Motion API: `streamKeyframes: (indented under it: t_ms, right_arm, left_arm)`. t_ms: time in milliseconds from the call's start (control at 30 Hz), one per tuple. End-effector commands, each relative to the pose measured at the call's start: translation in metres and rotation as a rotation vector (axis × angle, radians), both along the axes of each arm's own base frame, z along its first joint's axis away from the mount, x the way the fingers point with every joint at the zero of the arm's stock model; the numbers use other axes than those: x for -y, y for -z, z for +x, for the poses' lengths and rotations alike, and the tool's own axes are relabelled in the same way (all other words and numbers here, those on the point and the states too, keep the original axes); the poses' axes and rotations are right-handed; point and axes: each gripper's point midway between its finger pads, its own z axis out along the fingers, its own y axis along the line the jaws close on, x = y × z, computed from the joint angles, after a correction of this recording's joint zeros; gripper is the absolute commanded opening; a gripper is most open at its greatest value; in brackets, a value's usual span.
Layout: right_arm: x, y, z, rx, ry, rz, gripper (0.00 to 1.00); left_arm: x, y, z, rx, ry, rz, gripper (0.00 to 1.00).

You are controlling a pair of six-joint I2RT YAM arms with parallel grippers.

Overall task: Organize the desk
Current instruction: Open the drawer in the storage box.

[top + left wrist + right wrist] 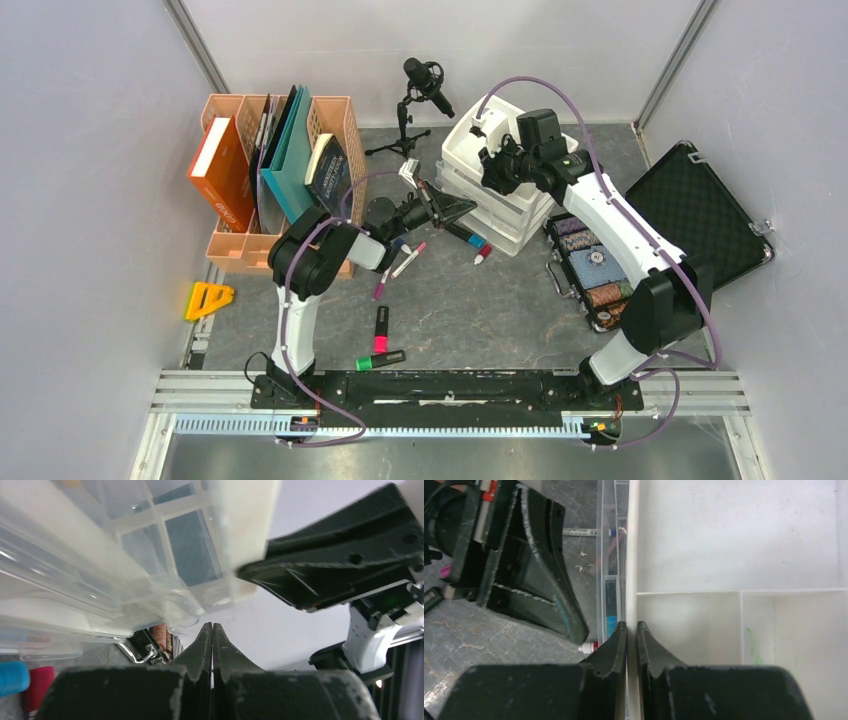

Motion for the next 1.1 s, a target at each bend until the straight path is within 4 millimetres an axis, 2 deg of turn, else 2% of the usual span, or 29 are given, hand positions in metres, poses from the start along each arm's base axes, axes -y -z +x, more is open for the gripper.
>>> streamKeyframes:
  t_ms: [0, 233, 467, 567, 933, 1067]
  right_arm:
    - [0.02, -0.008, 0.019, 0.112, 0.069, -0.069, 0.0]
    - [0.022, -0.005, 0.02, 0.115, 0.07, -0.082, 0.0]
    - [0.021, -0.008, 0.019, 0.115, 0.061, -0.081, 0.0]
    - [0.02, -0.009, 0.019, 0.115, 0.06, -0.078, 0.0]
    - [0.018, -0.008, 0.02, 0.101, 0.052, -0.071, 0.0]
    - [0.017, -0.007, 0.02, 0.095, 0.049, -0.069, 0.0]
  left_arm:
    - [-0.004, -0.052, -0.023, 0.197, 0.031, -0.077, 0.03]
    - [-0.003, -0.033, -0.019, 0.16, 0.026, -0.056, 0.05]
    - [-0.003, -0.022, -0.013, 0.155, -0.005, -0.035, 0.46]
    - [0.0, -0.018, -0.009, 0.153, -0.006, -0.022, 0.53]
    - [0.009, -0.019, 0.013, 0.156, -0.032, -0.042, 0.64]
    - [0.009, -0.02, 0.012, 0.16, -0.031, -0.044, 0.67]
